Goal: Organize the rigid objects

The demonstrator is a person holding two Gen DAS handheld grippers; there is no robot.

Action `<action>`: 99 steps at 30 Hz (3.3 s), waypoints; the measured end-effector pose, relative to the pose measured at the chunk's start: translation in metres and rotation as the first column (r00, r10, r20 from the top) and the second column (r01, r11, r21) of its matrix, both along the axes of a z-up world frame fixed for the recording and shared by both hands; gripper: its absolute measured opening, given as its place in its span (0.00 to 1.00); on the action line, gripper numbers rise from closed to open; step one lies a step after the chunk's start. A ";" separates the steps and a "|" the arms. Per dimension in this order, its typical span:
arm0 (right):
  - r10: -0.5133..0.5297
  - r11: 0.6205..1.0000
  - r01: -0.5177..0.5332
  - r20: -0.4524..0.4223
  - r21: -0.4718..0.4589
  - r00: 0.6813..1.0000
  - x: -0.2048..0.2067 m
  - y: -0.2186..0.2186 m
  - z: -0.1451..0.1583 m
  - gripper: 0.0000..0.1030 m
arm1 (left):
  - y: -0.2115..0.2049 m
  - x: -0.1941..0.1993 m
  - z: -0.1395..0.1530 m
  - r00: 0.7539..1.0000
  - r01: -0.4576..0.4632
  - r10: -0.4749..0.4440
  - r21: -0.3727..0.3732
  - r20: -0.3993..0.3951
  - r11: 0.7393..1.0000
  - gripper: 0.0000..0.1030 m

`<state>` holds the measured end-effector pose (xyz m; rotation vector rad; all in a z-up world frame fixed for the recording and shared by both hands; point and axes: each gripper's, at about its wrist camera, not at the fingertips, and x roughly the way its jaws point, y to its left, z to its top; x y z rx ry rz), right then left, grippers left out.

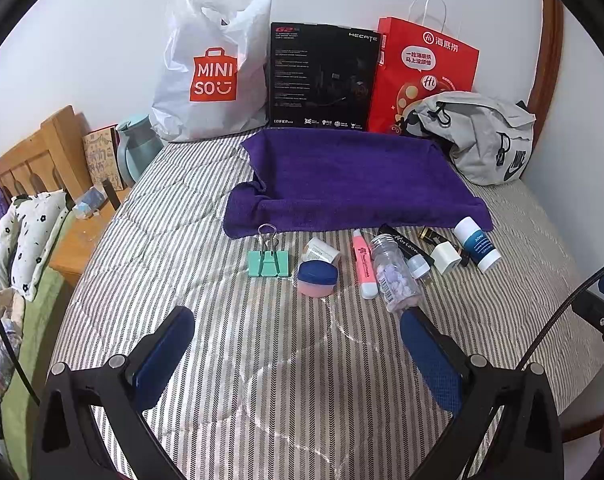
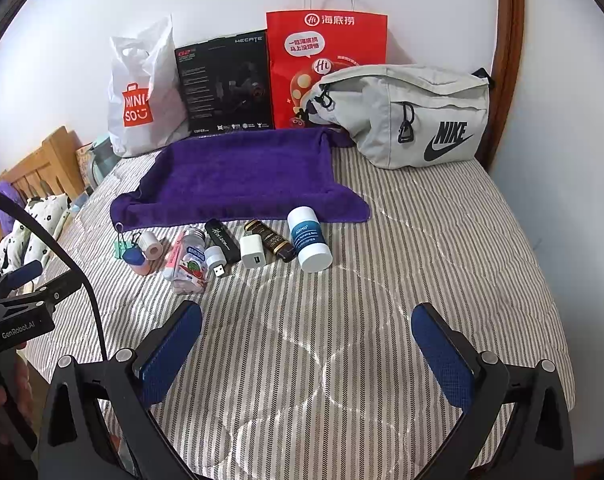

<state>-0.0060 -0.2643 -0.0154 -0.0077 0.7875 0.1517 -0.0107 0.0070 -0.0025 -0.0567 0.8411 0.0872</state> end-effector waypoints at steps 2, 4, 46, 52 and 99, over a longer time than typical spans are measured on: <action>0.001 1.000 -0.001 0.000 -0.001 1.000 0.000 0.000 0.000 1.00 | 0.000 0.000 0.001 1.000 -0.003 0.003 0.001 0.002 1.000 1.00; 0.000 1.000 0.000 -0.001 -0.001 1.000 -0.001 0.000 0.000 1.00 | 0.001 0.000 0.001 1.000 -0.003 0.003 0.000 0.002 1.000 1.00; -0.001 1.000 0.001 -0.013 -0.004 1.000 0.000 0.001 -0.001 1.00 | 0.008 0.002 -0.005 1.000 -0.007 0.007 -0.013 -0.013 1.000 1.00; 0.007 1.000 -0.007 -0.043 -0.006 0.999 0.014 -0.001 -0.013 1.00 | 0.021 0.021 -0.023 0.999 -0.017 0.016 -0.019 -0.038 1.000 1.00; 0.095 0.995 -0.092 -0.198 0.024 0.976 0.152 -0.004 -0.085 0.81 | 0.027 0.118 -0.091 0.990 0.038 -0.037 0.009 -0.135 0.999 0.38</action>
